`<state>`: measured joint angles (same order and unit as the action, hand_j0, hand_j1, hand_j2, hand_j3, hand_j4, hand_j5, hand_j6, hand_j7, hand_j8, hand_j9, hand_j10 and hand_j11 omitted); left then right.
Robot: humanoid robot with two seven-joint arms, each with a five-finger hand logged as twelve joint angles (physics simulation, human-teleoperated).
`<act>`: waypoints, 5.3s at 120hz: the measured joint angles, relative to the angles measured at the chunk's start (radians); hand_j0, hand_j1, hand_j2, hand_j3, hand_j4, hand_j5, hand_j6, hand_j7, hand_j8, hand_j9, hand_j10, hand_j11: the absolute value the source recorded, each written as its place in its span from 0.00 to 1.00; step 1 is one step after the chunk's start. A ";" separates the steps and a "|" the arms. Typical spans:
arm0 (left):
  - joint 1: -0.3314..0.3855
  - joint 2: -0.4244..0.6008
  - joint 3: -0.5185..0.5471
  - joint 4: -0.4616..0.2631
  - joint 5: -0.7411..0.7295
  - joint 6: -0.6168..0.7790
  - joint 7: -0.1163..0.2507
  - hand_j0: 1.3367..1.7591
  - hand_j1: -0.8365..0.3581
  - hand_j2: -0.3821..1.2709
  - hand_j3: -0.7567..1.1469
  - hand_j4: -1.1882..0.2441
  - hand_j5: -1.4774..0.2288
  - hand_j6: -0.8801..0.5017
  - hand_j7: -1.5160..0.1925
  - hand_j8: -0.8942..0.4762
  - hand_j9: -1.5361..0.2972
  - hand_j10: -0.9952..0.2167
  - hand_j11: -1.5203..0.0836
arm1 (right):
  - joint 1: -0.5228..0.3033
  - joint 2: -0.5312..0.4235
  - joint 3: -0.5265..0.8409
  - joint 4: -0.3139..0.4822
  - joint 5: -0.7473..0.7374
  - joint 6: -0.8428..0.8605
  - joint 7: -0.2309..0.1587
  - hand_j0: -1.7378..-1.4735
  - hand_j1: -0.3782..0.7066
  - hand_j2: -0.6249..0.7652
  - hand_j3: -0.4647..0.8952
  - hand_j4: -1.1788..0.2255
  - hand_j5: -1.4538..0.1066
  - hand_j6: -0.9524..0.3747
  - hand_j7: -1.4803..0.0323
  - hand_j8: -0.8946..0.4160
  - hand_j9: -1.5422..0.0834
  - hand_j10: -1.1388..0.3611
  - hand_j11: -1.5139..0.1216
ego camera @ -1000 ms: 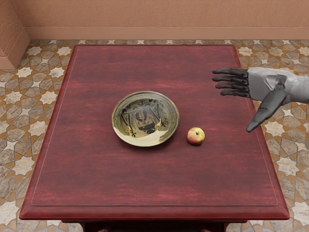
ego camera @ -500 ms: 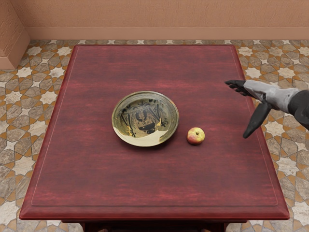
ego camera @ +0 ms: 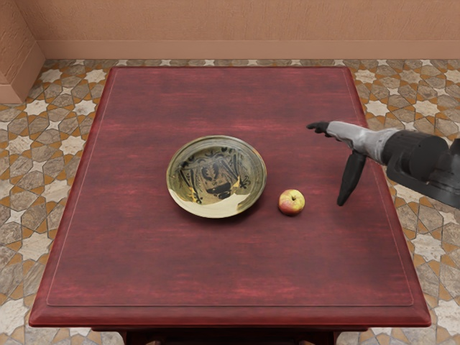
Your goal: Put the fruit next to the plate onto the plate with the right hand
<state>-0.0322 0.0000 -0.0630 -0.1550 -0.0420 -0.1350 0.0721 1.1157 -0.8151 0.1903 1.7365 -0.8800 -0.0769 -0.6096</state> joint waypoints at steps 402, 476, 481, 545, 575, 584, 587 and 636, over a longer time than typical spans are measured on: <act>0.000 0.000 0.000 0.000 0.000 0.000 0.000 0.76 0.76 0.26 0.40 0.67 0.69 0.47 0.71 0.48 0.67 0.63 0.76 | -0.021 0.187 -0.088 0.000 0.000 -0.409 -0.002 0.33 0.55 0.56 0.34 0.37 0.30 0.38 0.35 0.30 0.35 0.30 0.33; 0.000 0.000 0.000 0.000 0.000 0.000 0.000 0.76 0.76 0.26 0.40 0.67 0.69 0.47 0.71 0.48 0.67 0.63 0.76 | 0.022 0.498 0.123 -0.218 0.165 -0.069 -0.002 0.33 0.55 0.55 0.34 0.39 0.26 0.39 0.32 0.31 0.33 0.25 0.31; 0.000 0.000 0.000 0.000 0.000 0.000 0.000 0.76 0.76 0.26 0.40 0.67 0.69 0.47 0.71 0.48 0.67 0.63 0.76 | 0.020 0.504 0.123 -0.226 0.164 -0.066 -0.002 0.33 0.54 0.55 0.34 0.38 0.27 0.39 0.32 0.31 0.33 0.26 0.31; 0.000 0.000 0.000 0.000 0.000 0.000 0.000 0.76 0.76 0.26 0.40 0.67 0.69 0.47 0.71 0.48 0.67 0.63 0.76 | 0.005 0.505 0.130 -0.256 0.173 -0.057 -0.001 0.31 0.40 0.42 0.34 0.55 0.62 0.46 0.66 0.41 0.65 0.51 0.63; 0.000 0.000 0.000 0.000 0.000 0.000 0.000 0.76 0.76 0.26 0.40 0.67 0.69 0.47 0.71 0.48 0.67 0.63 0.76 | -0.056 0.456 0.272 -0.249 0.299 0.064 -0.001 0.30 0.31 0.42 0.34 0.65 0.71 0.53 0.75 0.49 0.74 0.58 0.72; 0.000 0.000 0.000 0.000 0.000 0.000 0.000 0.76 0.76 0.26 0.40 0.67 0.69 0.47 0.71 0.48 0.67 0.63 0.76 | -0.106 0.419 0.366 -0.245 0.379 0.166 -0.001 0.30 0.28 0.42 0.34 0.67 0.73 0.54 0.77 0.50 0.76 0.60 0.74; 0.000 0.000 0.000 0.000 0.000 0.000 0.000 0.76 0.76 0.26 0.40 0.67 0.69 0.47 0.71 0.48 0.67 0.63 0.76 | -0.125 0.404 0.396 -0.244 0.405 0.203 -0.001 0.30 0.27 0.42 0.34 0.67 0.74 0.55 0.78 0.51 0.76 0.61 0.74; 0.000 0.000 0.000 0.000 0.000 0.000 0.000 0.76 0.76 0.26 0.40 0.67 0.69 0.47 0.71 0.48 0.67 0.63 0.76 | -0.425 0.028 0.652 -0.273 0.984 0.666 -0.001 0.30 0.12 0.44 0.34 0.78 0.86 0.65 0.90 0.62 0.88 0.70 0.86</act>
<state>-0.0319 0.0000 -0.0630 -0.1549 -0.0420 -0.1350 0.0721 0.6905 -0.7872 0.8425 1.4636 0.1040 0.5890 -0.6109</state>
